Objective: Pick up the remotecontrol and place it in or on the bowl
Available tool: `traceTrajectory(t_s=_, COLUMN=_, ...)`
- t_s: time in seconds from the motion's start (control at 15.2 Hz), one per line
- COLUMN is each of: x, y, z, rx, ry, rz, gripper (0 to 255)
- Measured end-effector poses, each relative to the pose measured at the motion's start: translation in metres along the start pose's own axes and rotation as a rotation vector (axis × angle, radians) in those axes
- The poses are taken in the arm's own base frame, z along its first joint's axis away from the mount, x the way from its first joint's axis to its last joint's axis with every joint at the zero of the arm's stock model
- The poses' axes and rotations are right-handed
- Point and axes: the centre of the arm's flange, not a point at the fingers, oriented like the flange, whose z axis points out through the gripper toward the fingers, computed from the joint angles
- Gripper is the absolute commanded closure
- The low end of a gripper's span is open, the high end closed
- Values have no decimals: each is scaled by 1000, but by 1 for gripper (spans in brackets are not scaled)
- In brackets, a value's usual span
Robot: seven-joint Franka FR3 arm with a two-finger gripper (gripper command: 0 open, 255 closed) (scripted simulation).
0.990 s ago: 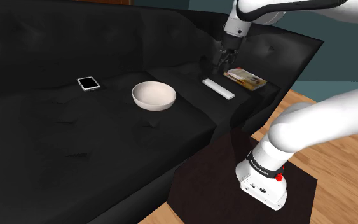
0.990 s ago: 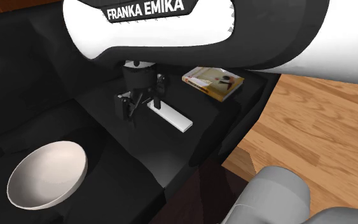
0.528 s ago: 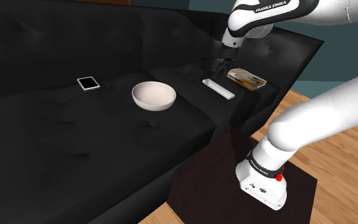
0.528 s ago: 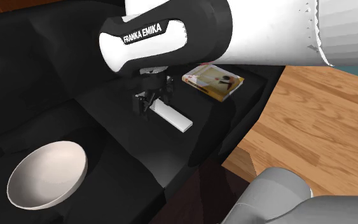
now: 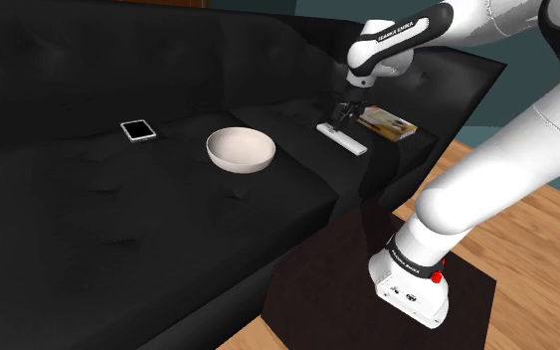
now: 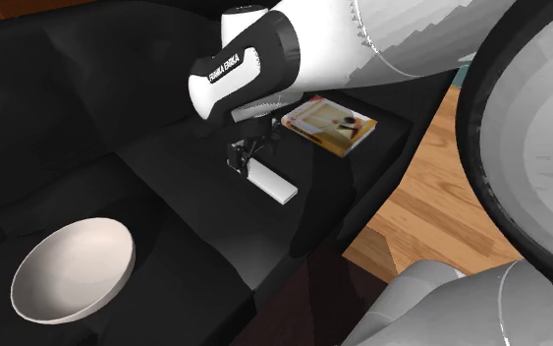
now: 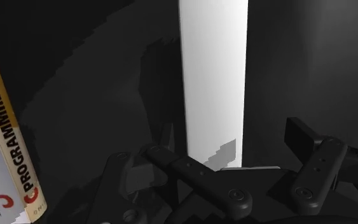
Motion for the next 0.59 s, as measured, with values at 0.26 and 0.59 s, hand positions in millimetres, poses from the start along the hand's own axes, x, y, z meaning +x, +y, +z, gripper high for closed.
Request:
traceTrajectory(t_s=0.26, x=3, y=5, z=19, rx=-4, ry=0, rz=3, gripper=0)
traceTrajectory(t_s=0.59, x=2, y=6, z=42, rx=-4, ry=0, rz=3, gripper=0)
